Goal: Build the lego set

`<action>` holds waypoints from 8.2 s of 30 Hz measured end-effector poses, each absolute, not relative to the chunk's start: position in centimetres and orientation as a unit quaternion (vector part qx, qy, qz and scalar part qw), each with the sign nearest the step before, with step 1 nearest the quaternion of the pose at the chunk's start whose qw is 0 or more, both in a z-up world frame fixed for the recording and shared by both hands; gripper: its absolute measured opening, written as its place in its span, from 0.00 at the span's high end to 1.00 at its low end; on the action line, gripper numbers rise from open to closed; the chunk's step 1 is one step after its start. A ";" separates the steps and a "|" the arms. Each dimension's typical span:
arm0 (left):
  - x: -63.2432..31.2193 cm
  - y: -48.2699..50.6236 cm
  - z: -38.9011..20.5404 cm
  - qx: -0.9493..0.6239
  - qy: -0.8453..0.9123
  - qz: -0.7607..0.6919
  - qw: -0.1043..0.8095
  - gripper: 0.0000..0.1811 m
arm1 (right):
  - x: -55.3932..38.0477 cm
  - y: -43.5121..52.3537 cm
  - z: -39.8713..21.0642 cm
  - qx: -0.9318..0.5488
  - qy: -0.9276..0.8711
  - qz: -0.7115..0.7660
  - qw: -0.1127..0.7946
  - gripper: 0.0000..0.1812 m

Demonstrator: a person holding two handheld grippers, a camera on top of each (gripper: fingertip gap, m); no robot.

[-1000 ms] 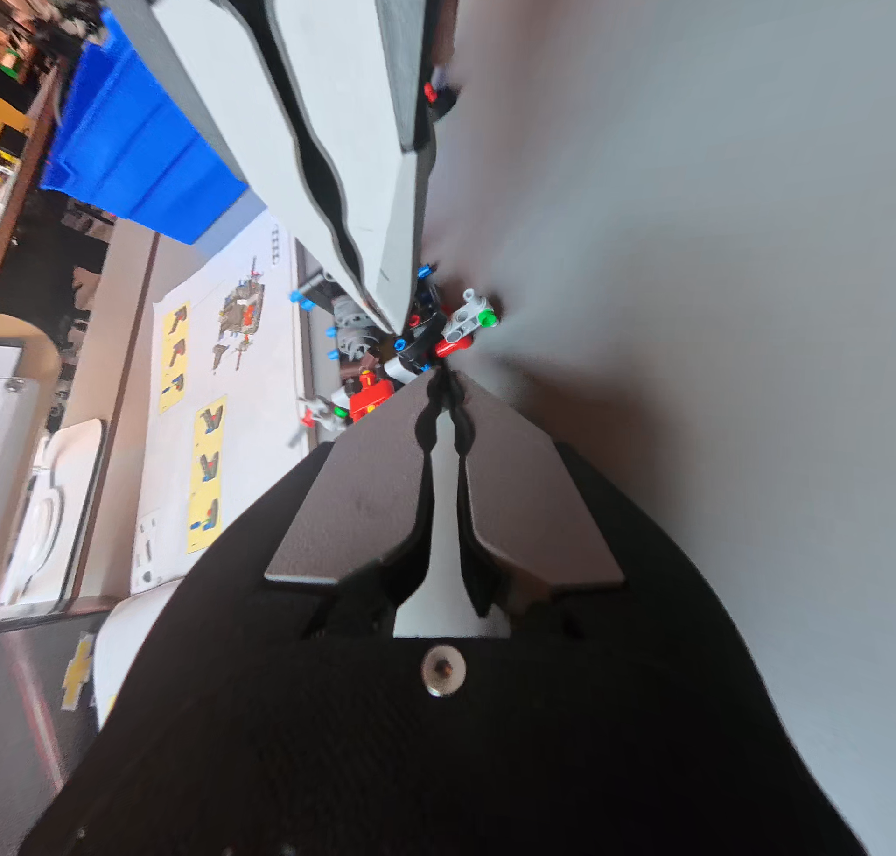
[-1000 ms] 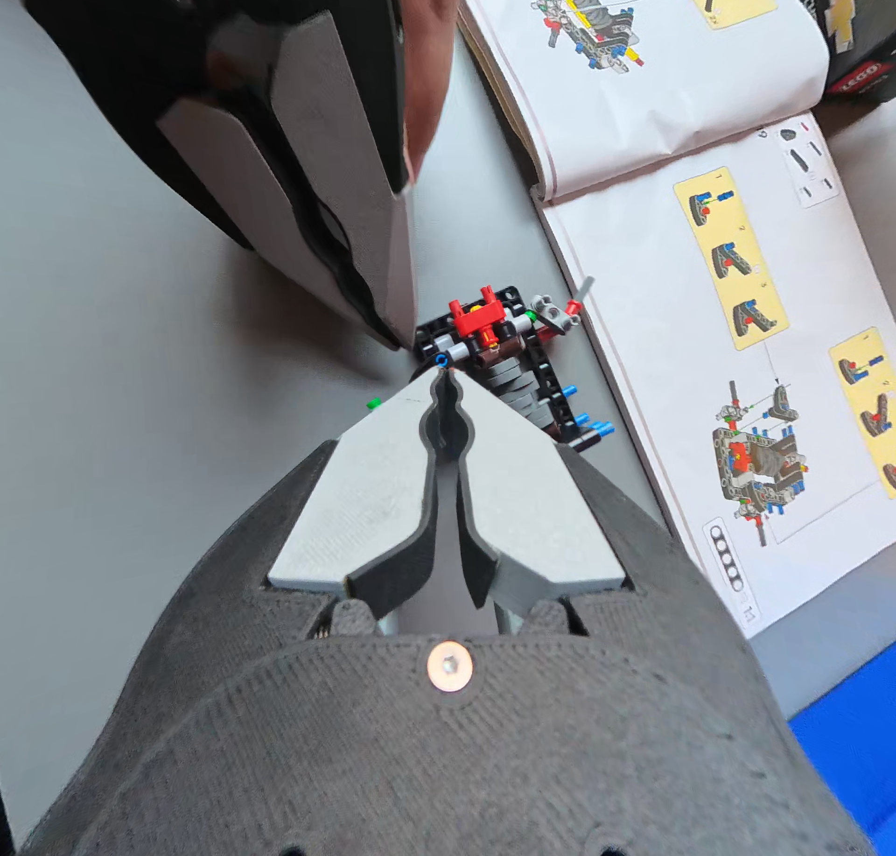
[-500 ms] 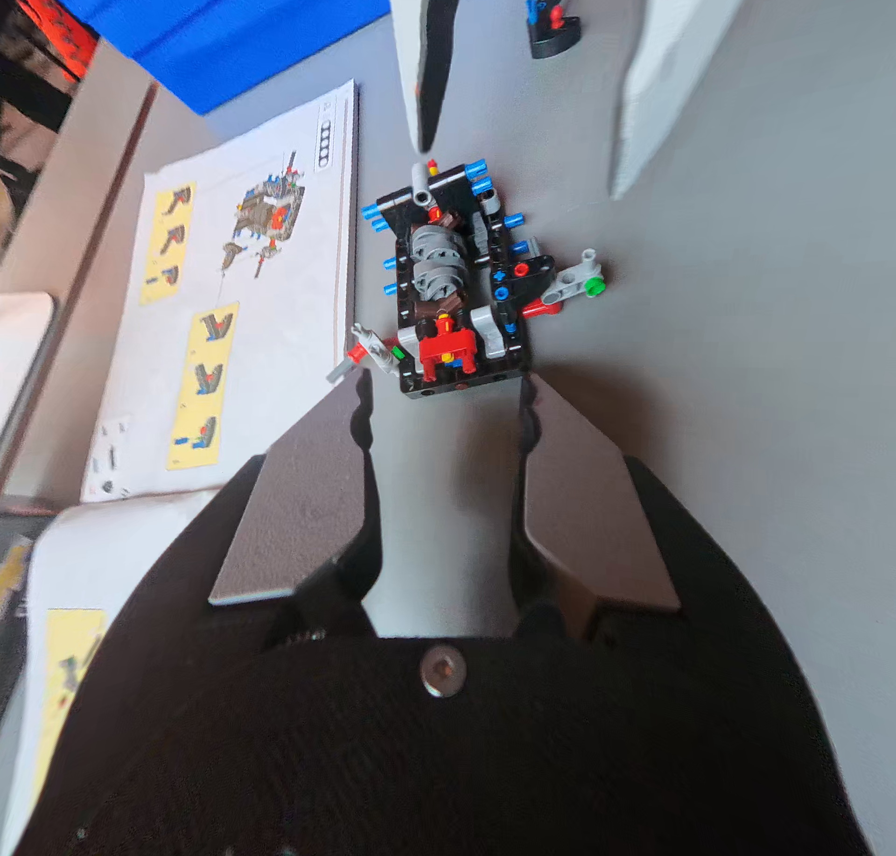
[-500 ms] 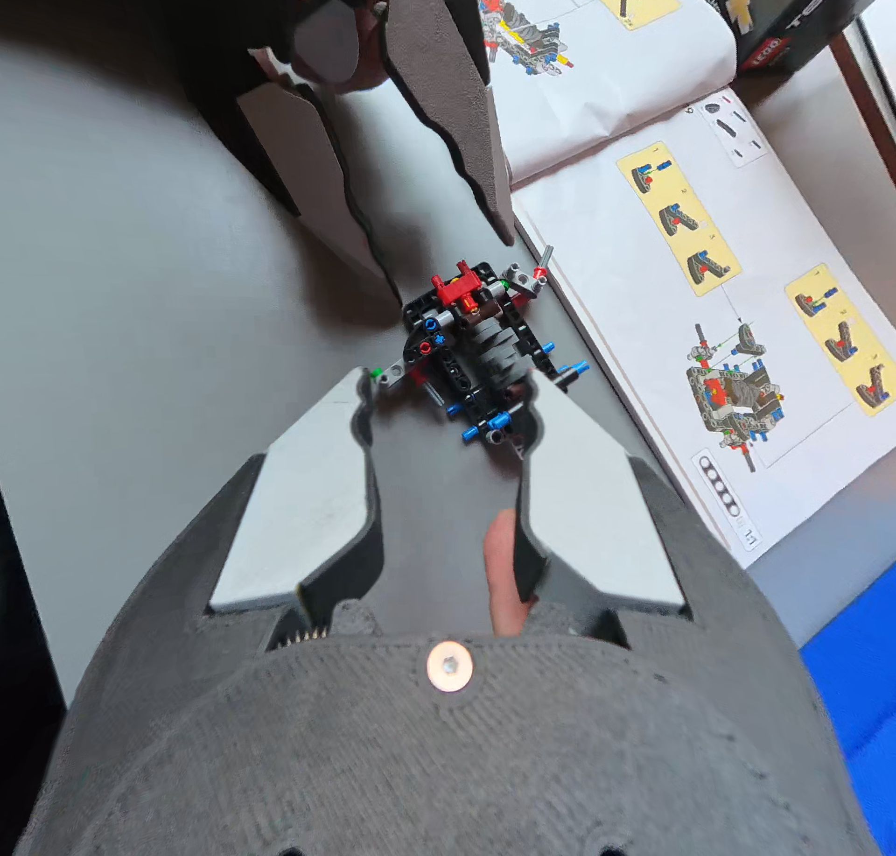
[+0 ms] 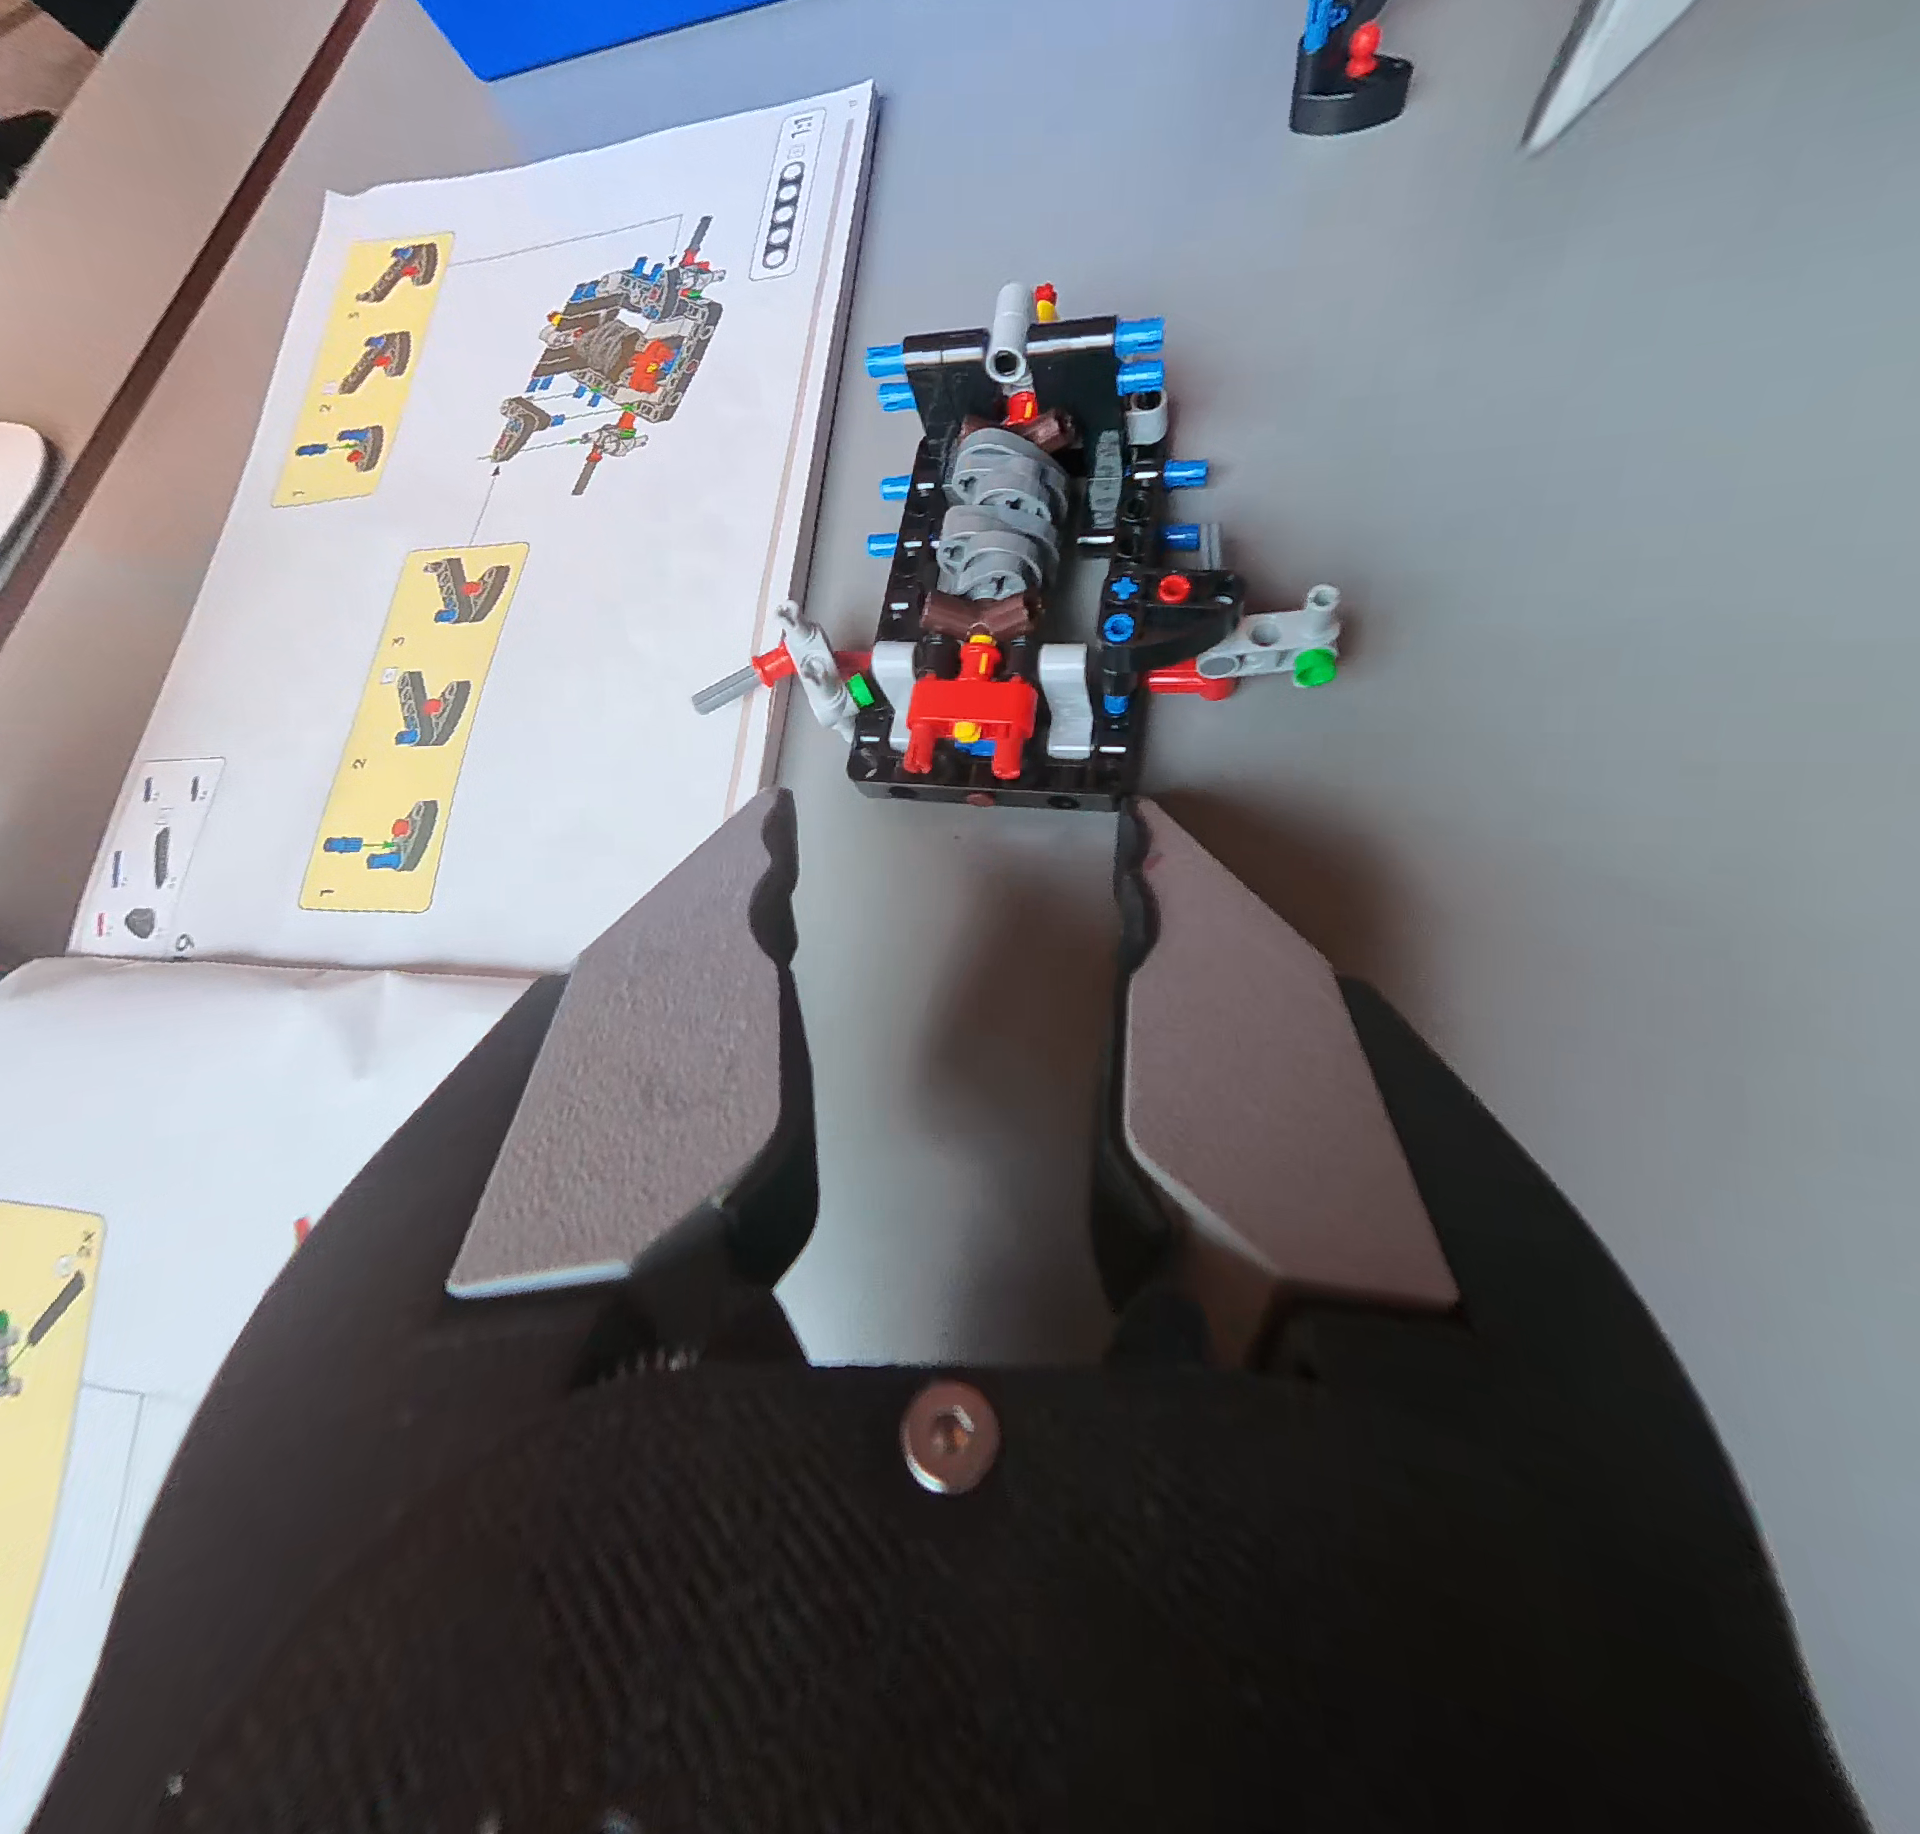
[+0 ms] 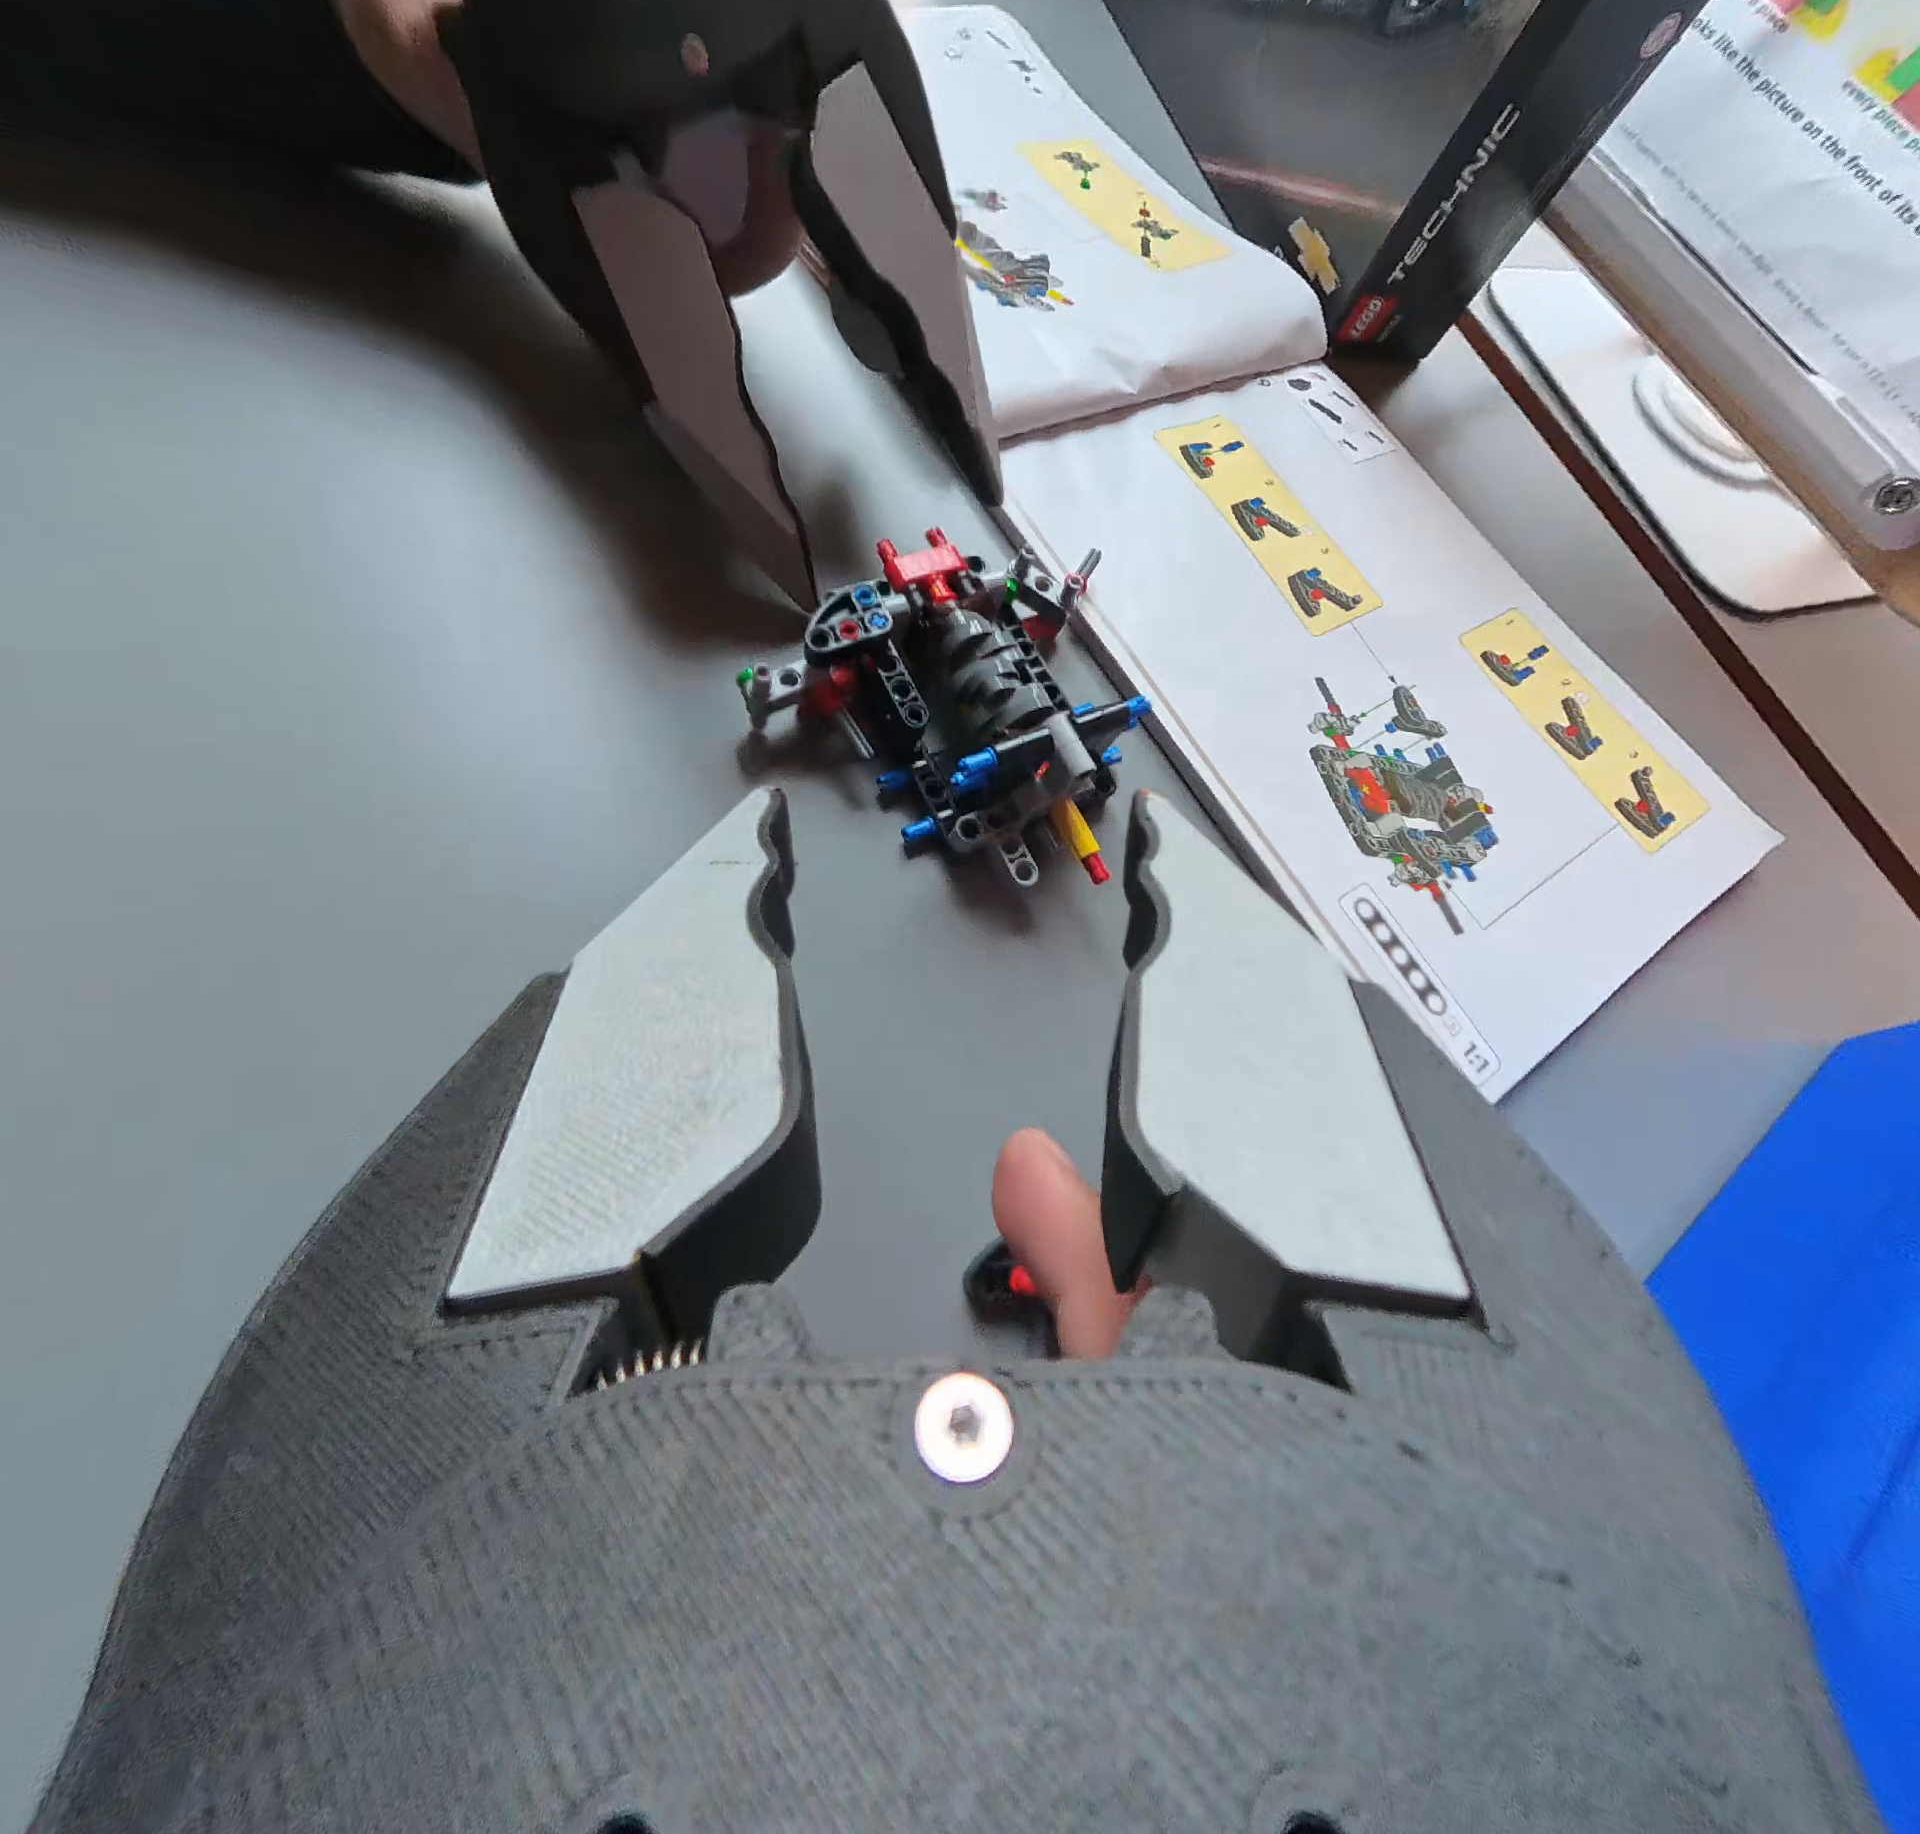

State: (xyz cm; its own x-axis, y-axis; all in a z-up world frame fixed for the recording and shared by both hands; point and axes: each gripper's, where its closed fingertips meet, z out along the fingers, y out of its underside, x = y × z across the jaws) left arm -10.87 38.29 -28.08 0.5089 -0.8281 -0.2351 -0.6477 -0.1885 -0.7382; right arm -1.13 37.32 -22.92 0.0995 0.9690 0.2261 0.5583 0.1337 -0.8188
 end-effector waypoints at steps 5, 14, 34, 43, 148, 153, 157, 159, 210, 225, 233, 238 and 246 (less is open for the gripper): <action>-10.3 38.3 -28.3 -0.760 0.495 -0.125 0.403 0.72 | -0.2 38.0 -24.3 -0.582 -0.629 0.212 0.469 0.64; -8.2 35.6 -29.0 -0.788 0.473 -0.188 0.345 0.80 | -0.1 36.3 -24.8 -0.598 -0.620 0.266 0.433 0.71; -7.0 36.4 -28.6 -0.732 0.558 -0.119 0.374 0.82 | -3.7 36.0 -26.3 -0.660 -0.622 0.213 0.363 0.89; -5.6 35.9 -26.6 -0.701 0.574 -0.099 0.411 0.82 | -1.0 35.8 -26.4 -0.613 -0.720 0.144 0.293 0.86; -4.0 36.7 -23.1 -0.742 0.393 -0.453 0.299 0.87 | -2.7 37.4 -23.3 -0.482 -0.728 -0.004 0.488 0.83; -3.7 36.9 -23.1 -0.744 0.389 -0.449 0.306 0.87 | -2.7 37.2 -24.2 -0.492 -0.733 0.015 0.469 0.83; -3.8 37.5 -23.4 -0.752 0.370 -0.443 0.320 0.87 | -2.6 38.0 -24.4 -0.484 -0.729 -0.028 0.484 0.83; -3.8 37.5 -23.6 -0.755 0.368 -0.439 0.318 0.87 | -2.6 38.0 -24.6 -0.476 -0.733 -0.048 0.483 0.84; -9.7 37.5 -28.7 -0.782 0.490 -0.105 0.371 0.79 | -3.8 33.5 -28.2 -0.626 -0.665 0.314 0.260 0.77; -10.1 36.2 -26.9 -0.792 0.436 -0.167 0.394 0.78 | -1.2 40.2 -23.5 -0.638 -0.555 0.302 0.441 0.78; -8.4 36.3 -27.5 -0.795 0.469 -0.097 0.373 0.81 | -1.6 39.5 -24.5 -0.635 -0.574 0.296 0.423 0.77; -8.3 36.5 -28.0 -0.798 0.475 -0.102 0.356 0.82 | -2.0 38.3 -25.6 -0.630 -0.597 0.310 0.388 0.77; -9.5 36.6 -27.9 -0.820 0.439 -0.161 0.331 0.90 | -2.0 38.3 -25.4 -0.627 -0.599 0.305 0.394 0.77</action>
State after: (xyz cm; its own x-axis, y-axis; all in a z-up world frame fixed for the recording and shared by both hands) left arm -9.46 36.57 -27.87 0.5632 -0.8259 -0.0274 -0.6129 -0.3954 -0.6841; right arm -2.04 38.35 -25.38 0.0960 0.9914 0.0886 0.5107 0.0274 -0.8593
